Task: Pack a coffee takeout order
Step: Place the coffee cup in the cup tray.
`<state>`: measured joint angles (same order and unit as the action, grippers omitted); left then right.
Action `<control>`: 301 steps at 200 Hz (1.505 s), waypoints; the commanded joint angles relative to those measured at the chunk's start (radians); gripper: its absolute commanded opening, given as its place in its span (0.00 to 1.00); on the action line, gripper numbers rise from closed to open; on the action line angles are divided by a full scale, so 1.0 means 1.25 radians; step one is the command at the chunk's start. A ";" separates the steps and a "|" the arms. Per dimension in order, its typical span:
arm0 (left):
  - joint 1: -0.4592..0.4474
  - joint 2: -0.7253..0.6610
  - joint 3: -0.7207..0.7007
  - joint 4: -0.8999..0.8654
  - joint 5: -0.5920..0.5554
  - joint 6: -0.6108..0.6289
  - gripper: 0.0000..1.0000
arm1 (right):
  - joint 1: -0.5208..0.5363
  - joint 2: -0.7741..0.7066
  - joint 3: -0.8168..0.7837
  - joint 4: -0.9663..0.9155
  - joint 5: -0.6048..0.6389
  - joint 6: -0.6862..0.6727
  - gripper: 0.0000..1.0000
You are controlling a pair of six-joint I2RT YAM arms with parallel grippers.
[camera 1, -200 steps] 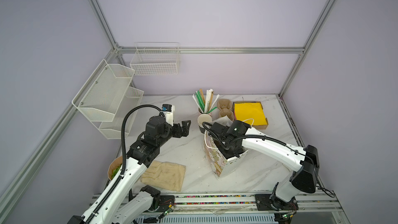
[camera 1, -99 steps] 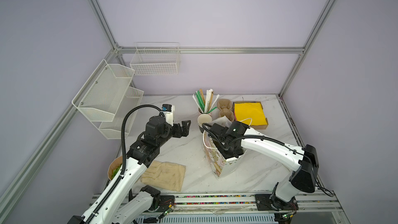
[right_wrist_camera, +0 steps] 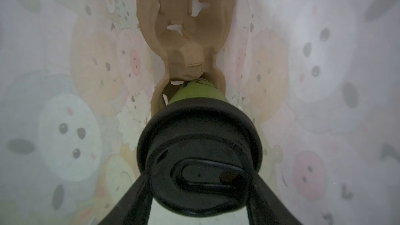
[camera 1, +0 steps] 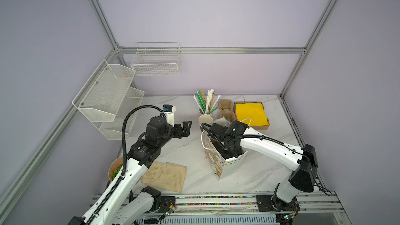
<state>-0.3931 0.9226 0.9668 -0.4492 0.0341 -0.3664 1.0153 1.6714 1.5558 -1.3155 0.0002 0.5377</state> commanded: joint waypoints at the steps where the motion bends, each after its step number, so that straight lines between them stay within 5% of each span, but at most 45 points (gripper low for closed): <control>1: 0.005 -0.015 -0.029 0.037 0.010 -0.009 1.00 | 0.008 0.015 0.018 -0.008 -0.018 0.003 0.62; 301: 0.009 -0.018 -0.030 0.038 0.016 -0.010 1.00 | 0.012 0.026 -0.132 0.087 -0.076 0.004 0.62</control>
<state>-0.3927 0.9195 0.9668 -0.4488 0.0414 -0.3668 1.0172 1.6459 1.4654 -1.2358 -0.0357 0.5343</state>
